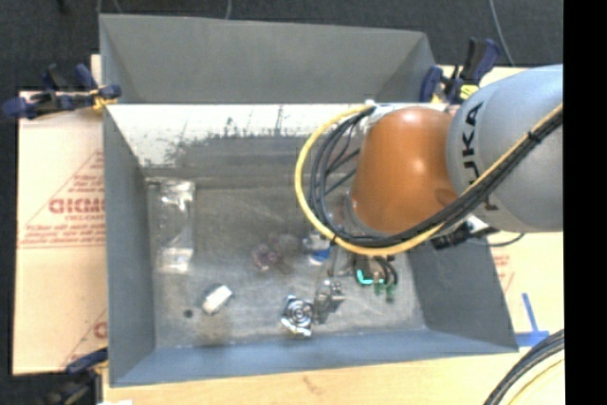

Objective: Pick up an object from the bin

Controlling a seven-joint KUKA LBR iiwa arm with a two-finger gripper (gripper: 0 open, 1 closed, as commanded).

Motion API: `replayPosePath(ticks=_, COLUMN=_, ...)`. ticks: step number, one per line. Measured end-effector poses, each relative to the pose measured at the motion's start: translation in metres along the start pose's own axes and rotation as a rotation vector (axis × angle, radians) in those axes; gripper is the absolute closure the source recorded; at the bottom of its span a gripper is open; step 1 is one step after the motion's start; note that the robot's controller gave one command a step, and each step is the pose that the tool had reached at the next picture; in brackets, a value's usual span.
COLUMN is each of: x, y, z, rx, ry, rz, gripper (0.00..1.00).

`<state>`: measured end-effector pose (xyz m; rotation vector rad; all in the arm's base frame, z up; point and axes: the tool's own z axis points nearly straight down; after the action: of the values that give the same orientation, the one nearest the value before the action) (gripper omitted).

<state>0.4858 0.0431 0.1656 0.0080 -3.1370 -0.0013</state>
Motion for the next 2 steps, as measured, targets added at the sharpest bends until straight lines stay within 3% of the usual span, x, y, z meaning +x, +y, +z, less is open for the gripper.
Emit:
replayPosePath(ticks=1, x=0.002, y=-0.045, z=0.09, rx=0.002, ry=-0.027, rz=-0.29, gripper=0.0)
replayPosePath(ticks=2, x=-0.017, y=0.011, z=0.092, rx=0.006, ry=-0.013, rz=-0.659, gripper=0.0)
